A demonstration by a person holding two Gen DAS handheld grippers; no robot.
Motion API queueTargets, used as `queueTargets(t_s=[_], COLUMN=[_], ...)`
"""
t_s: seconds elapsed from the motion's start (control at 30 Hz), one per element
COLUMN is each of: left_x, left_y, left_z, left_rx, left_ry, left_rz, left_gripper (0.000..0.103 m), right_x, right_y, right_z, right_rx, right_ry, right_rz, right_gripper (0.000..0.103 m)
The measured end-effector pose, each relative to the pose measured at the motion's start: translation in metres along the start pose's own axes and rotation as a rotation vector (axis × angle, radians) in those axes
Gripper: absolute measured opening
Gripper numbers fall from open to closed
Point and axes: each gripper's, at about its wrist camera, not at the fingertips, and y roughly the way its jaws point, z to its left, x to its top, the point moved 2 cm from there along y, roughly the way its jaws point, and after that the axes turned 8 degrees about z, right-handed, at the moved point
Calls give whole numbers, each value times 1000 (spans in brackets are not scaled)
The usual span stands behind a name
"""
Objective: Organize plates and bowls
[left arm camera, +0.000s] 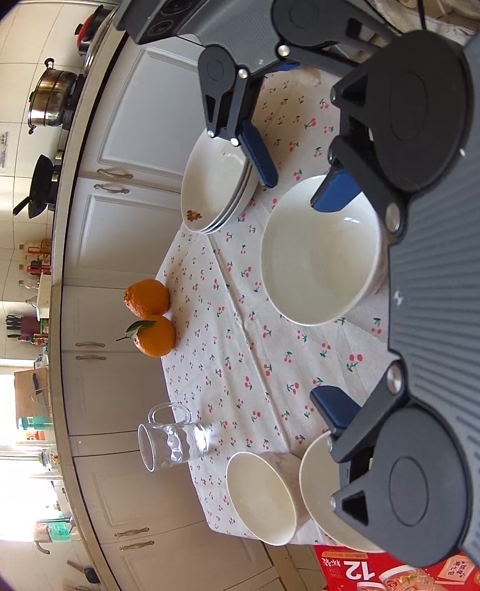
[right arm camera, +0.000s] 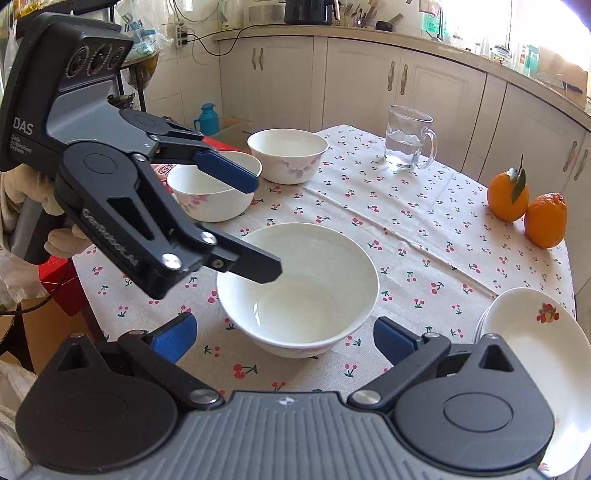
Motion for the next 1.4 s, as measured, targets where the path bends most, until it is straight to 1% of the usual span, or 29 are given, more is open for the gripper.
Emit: queueTargets(t_s=[0.1,0.2,0.43,0.6,0.73,0.83,0.93,1.0,1.07,1.23,1.4], left_x=[-12,-23,-41,-53,-60,-62,-63,-62,-61,-55,-52], left_y=[-12,-23,-45,-49,-50,-45,-36,-30,-26,-17,-5], left_z=[3,8,22,36,50,65,82,91,98,110,119], left_rx=[-9,24,72,113,159,178,173,166,174,144,127], left_ry=[-9,-37,-78,-82,-81,-87,-88,-67,-48,7,44], left_rz=[26,39,28,49,51,70,109,132,143,164,199], left_gripper=[100,101,101,101,101,101,101,100,100,100,100], right_x=[-2,-3,7,26,49,68,88,102,114,143,163], right_y=[-4,-7,-11,-9,-3,6,19,30,41,72,101], right_z=[2,4,10,14,20,24,27,27,28,26,23], right_rx=[-2,16,22,37,57,69,110,117,129,155,180], right_ry=[4,8,-28,-66,-103,-130,-139,-146,-151,-131,-94], right_rz=[-13,-22,-20,2,33,56,79,96,116,168,209], right_gripper=[103,103,103,103,103,103,103,103,103,103,102])
